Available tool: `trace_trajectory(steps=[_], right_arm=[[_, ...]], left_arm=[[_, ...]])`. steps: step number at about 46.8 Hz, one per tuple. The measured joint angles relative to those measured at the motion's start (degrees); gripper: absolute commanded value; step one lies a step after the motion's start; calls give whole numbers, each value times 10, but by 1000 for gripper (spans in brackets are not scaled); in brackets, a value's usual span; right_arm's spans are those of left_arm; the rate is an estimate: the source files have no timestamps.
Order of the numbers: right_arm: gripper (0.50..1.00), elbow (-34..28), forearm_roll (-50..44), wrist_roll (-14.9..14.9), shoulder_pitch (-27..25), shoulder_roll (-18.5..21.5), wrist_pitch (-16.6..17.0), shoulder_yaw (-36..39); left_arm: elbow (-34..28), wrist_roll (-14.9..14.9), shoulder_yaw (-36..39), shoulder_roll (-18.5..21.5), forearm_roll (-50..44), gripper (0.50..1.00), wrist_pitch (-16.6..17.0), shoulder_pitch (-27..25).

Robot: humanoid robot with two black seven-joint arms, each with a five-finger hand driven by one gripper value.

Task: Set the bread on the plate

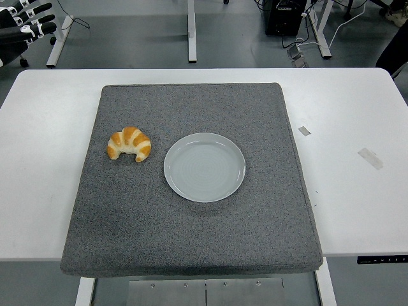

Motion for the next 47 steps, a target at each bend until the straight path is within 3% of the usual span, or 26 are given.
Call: trace_trajectory(steps=[5, 15, 22, 29, 38, 47], right_arm=[[1000, 0, 0, 0, 0, 0, 0, 0], [1000, 0, 0, 0, 0, 0, 0, 0], [1000, 0, 0, 0, 0, 0, 0, 0], [1000, 0, 0, 0, 0, 0, 0, 0], [1000, 0, 0, 0, 0, 0, 0, 0], [1000, 0, 0, 0, 0, 0, 0, 0]], left_arm=[[-7, -23, 6, 2, -3, 980, -8, -3], [-78, -25, 36, 48, 4, 980, -18, -36], [-117, -46, 68, 69, 40, 980, -34, -53], [-129, -72, 72, 69, 146, 977, -35, -56], [-150, -129, 73, 71, 317, 974, -35, -52], [-180, -154, 73, 70, 452, 971, -35, -50]])
